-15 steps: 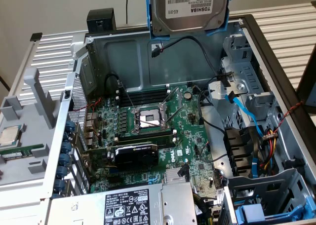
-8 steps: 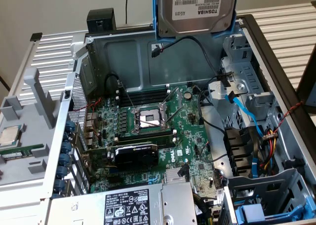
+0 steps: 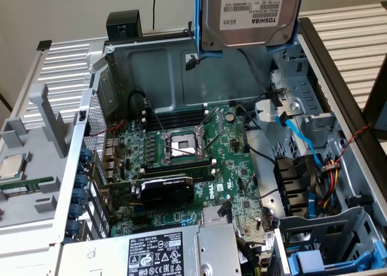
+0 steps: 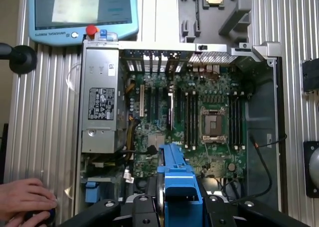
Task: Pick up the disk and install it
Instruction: 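Pick up the disk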
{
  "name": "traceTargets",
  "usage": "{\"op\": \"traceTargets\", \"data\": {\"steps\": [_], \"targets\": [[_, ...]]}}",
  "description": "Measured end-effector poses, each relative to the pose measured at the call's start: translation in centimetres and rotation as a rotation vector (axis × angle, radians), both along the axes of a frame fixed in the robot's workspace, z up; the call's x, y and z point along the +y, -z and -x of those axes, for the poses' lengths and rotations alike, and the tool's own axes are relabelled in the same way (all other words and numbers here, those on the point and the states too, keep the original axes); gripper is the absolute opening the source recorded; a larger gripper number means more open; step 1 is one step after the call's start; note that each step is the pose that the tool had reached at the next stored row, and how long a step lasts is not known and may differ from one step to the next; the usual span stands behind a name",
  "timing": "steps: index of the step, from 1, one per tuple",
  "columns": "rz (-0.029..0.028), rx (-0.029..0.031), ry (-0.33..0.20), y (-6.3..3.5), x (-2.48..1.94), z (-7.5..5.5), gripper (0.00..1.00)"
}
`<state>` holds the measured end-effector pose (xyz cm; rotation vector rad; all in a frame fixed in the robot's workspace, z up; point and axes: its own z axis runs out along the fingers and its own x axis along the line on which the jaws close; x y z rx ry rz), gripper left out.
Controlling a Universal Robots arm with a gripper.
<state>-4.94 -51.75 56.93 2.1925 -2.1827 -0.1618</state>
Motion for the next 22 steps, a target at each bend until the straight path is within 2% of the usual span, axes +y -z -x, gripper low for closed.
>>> {"op": "traceTargets", "data": {"steps": [9,15,22], "targets": [[-0.0131,0.0092,0.0,0.0,-1.69,-1.1,0.37],[-0.021,0.0113,0.0,0.0,-2.76,-1.7,0.37],[-0.0255,0.0115,0.0,0.0,-4.28,-3.3,0.37]]}}
